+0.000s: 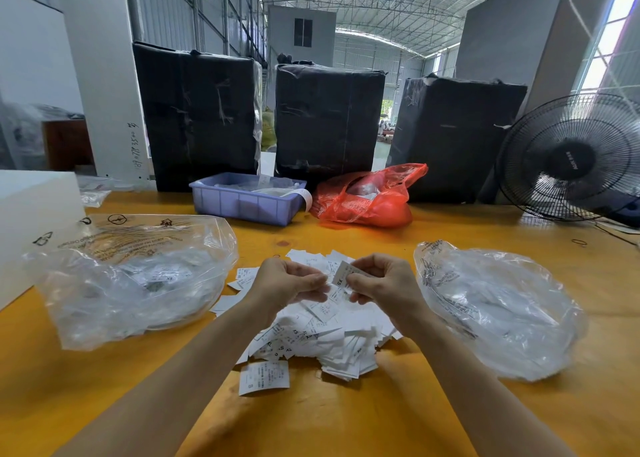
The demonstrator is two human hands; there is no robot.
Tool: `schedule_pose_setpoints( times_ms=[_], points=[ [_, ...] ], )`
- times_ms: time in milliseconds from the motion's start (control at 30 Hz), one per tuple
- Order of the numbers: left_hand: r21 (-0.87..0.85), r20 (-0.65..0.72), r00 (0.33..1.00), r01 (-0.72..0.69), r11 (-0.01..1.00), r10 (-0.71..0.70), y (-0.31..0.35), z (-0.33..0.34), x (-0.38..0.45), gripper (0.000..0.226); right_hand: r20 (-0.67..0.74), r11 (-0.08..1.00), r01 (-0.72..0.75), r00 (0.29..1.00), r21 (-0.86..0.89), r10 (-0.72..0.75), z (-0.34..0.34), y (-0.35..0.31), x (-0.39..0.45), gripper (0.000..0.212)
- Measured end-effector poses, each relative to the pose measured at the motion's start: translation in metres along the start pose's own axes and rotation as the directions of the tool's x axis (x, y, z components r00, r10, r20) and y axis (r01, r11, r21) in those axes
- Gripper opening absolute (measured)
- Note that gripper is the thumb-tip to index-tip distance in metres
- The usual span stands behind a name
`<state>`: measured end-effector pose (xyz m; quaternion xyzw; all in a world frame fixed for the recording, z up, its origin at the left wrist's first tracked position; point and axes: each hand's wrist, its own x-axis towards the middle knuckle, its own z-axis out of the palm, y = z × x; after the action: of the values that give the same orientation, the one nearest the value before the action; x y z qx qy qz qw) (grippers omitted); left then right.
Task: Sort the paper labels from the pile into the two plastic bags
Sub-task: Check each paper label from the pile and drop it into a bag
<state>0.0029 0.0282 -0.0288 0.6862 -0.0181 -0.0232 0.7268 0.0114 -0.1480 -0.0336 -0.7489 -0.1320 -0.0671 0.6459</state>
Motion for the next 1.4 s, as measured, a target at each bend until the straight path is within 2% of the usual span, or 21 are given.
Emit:
schedule_pose_setpoints(
  times_ms=[233,433,800,933,1133,1400],
  points=[
    [-0.011,0.002,1.0,0.005,1.0,-0.005,0.001,0.001,-0.002,0.003,0.022,0.999,-0.003,1.0,-0.035,0.004,0.002,0.0,-0.001,0.015],
    [-0.004,0.004,1.0,0.004,1.0,-0.004,0.0,0.001,-0.001,0.002,-0.038,1.0,0.015,0.999,0.019,-0.014,-0.003,-0.002,0.001,0.015],
    [0.025,0.013,1.0,0.004,1.0,-0.004,-0.001,0.002,-0.002,0.002,0.048,0.995,0.028,0.999,-0.092,-0.024,0.005,0.001,-0.002,0.013],
    [0.03,0.011,1.0,0.003,1.0,-0.003,0.0,0.003,-0.002,0.002,0.143,0.992,0.024,0.99,-0.122,-0.007,0.006,0.002,-0.002,0.007],
    [0.076,0.021,1.0,-0.009,0.997,0.007,0.001,0.003,-0.003,0.005,0.205,0.995,-0.069,0.975,-0.072,0.082,0.001,0.0,-0.003,0.033],
    [0.154,0.063,0.998,-0.023,0.988,0.014,-0.001,0.006,-0.004,0.003,0.236,0.989,-0.104,0.963,-0.107,0.127,-0.005,-0.001,-0.003,0.041]
  ],
)
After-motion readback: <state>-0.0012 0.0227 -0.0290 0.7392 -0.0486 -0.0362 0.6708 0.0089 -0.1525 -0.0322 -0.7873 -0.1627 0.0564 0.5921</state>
